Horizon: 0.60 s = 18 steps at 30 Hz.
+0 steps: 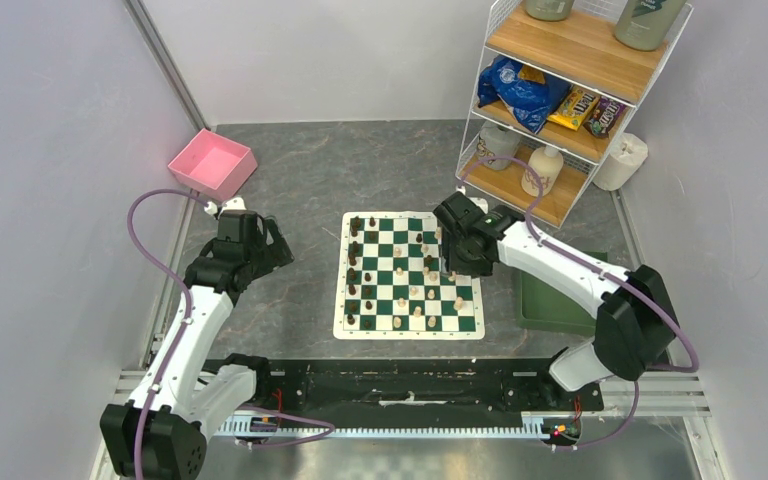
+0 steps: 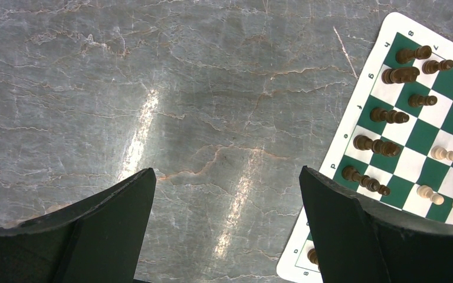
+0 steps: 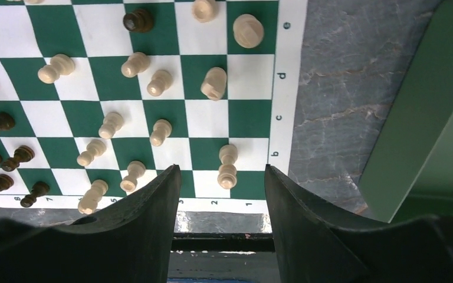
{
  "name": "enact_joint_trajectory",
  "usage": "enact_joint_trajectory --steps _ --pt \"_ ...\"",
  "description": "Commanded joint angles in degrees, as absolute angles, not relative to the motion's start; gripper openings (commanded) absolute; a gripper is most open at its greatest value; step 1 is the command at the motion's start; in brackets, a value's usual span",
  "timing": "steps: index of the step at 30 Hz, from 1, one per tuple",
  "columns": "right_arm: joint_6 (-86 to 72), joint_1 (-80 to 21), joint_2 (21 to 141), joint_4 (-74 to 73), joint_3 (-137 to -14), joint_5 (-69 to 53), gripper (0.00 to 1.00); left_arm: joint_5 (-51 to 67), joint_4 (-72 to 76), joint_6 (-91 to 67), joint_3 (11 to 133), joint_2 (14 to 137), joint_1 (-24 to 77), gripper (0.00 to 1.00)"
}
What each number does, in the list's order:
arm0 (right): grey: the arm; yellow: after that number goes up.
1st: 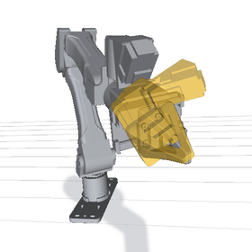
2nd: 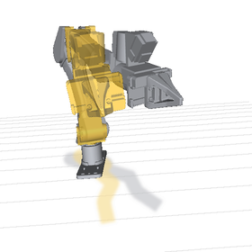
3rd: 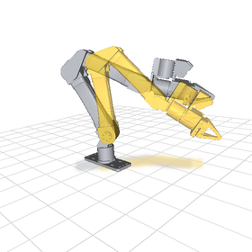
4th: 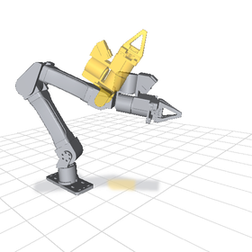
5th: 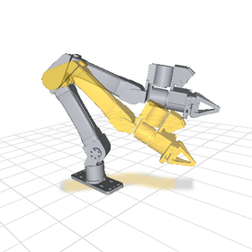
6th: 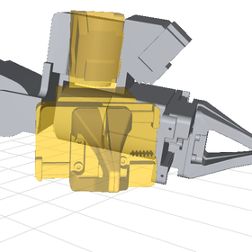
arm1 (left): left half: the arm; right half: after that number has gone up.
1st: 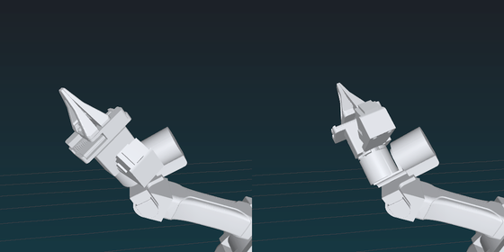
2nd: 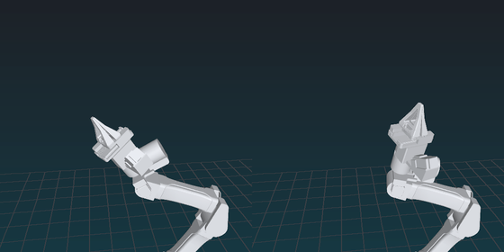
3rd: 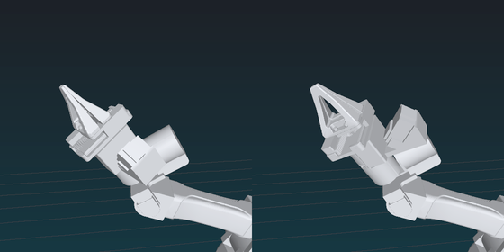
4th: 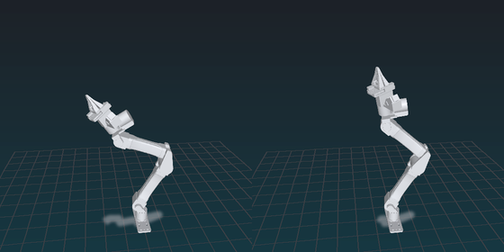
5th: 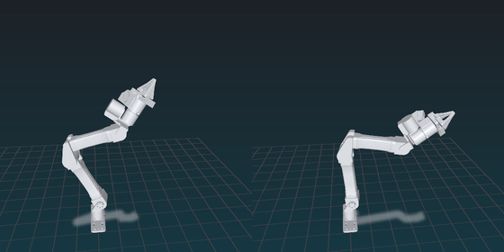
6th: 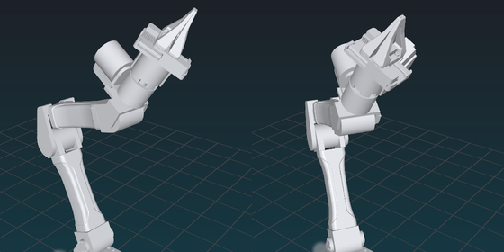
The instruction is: Set up the chess pieces on the board
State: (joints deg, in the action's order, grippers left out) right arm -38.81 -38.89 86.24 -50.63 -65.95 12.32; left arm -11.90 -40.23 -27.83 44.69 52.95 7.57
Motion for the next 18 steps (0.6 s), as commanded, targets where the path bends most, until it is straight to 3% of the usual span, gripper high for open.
enact_joint_trajectory --steps 1,9,18 --pt "-42.04 -37.69 81.01 -49.15 -64.69 14.35 0.63 -12.32 -39.65 -26.56 46.23 52.44 7.56 0.99" --pt "-38.21 -34.89 81.92 -47.48 -68.65 15.12 0.64 -12.49 -39.64 -26.61 46.23 52.43 7.56 0.99" --pt "-27.13 -32.07 95.98 -44.82 -81.87 11.42 0.59 -12.39 -39.64 -26.55 46.23 52.39 7.56 0.99"
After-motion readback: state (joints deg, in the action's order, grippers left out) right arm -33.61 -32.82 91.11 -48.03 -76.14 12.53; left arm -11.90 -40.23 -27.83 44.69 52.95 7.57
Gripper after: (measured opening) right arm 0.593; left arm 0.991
